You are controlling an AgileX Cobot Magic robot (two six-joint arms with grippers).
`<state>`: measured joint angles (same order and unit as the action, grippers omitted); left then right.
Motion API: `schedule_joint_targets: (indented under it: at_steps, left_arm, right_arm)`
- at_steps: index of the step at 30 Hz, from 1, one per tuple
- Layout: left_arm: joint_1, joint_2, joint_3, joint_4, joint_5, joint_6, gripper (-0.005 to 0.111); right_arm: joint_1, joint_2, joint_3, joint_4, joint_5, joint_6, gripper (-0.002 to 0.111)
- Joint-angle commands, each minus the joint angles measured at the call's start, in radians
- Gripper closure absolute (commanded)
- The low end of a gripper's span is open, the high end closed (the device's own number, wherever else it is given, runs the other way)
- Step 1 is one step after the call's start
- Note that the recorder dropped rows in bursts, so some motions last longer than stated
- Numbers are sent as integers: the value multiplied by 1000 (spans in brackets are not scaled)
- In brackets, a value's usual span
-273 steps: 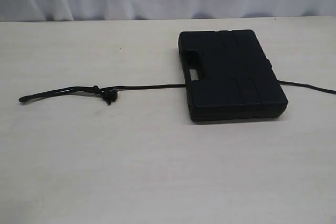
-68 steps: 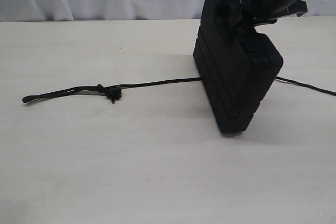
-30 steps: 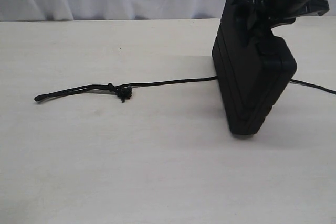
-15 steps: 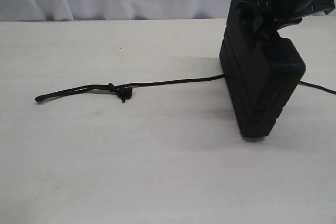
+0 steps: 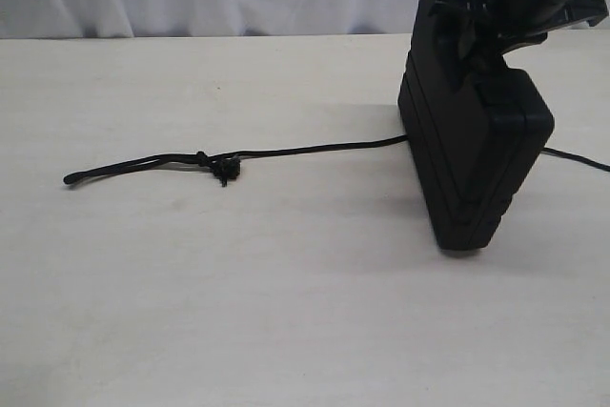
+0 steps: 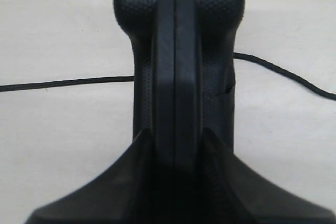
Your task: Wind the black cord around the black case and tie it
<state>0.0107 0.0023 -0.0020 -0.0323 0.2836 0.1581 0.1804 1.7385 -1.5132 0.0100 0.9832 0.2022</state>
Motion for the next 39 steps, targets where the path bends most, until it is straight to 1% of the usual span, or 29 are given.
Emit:
schedule_joint_targets:
  at_steps: [1, 23, 25, 27, 28, 29, 32, 33, 35, 36, 39]
  left_arm:
    - [1, -2, 2, -7, -8, -1, 107]
    - [1, -2, 2, -7, -6, -1, 107]
    - [1, -2, 2, 18, -24, 16, 107]
    - [1, -2, 2, 81, -69, 32, 107]
    - [1, -2, 2, 79, -114, 32, 107]
    - [1, -2, 2, 53, -169, 26, 107]
    - [1, -2, 2, -93, -316, -18, 107]
    - [1, -2, 2, -119, -350, -25, 107]
    - [1, -2, 2, -158, -470, -42, 107]
    - [1, -2, 2, -172, -532, -83, 107]
    - [1, -2, 2, -161, -639, -391, 107]
  right_arm:
    - [-4, -8, -17, 9, -36, -8, 104]
    - [-4, -8, -17, 9, -40, -8, 104]
    - [-4, -8, -17, 9, -40, -8, 104]
    - [-4, -8, -17, 9, -40, -8, 104]
    - [-4, -8, -17, 9, -40, -8, 104]
    - [-4, -8, -17, 9, -40, -8, 104]
    - [-4, -8, -17, 9, -40, -8, 104]
    - [-4, -8, -17, 9, -40, -8, 104]
    - [-4, -8, -17, 9, -40, -8, 104]
    - [-4, -8, -17, 9, -40, -8, 104]
    - [-4, -8, -17, 9, -40, -8, 104]
